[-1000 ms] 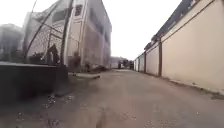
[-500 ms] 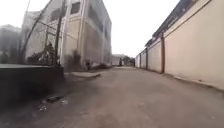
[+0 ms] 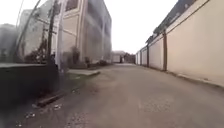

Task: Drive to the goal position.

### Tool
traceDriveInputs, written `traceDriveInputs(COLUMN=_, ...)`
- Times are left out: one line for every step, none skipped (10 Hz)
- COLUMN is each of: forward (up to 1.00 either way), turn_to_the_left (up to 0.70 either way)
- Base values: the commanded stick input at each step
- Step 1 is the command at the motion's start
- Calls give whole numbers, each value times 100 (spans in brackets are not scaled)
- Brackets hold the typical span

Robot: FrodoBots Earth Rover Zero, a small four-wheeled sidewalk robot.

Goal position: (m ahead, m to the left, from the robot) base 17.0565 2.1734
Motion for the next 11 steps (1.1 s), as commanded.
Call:
traceDriveInputs(forward=50, turn_to_the_left=0)
traceDriveInputs(forward=50, turn_to_the_left=0)
traceDriveInputs(forward=50, turn_to_the_left=0)
traceDriveInputs(forward=50, turn_to_the_left=0)
traceDriveInputs(forward=50, turn_to_the_left=0)
traceDriveInputs(forward=50, turn_to_the_left=0)
traceDriveInputs(forward=50, turn_to_the_left=0)
traceDriveInputs(forward=50, turn_to_the_left=0)
traceDriveInputs(forward=50, turn_to_the_left=0)
traceDriveInputs(forward=50, turn_to_the_left=0)
traceDriveInputs(forward=50, turn_to_the_left=0)
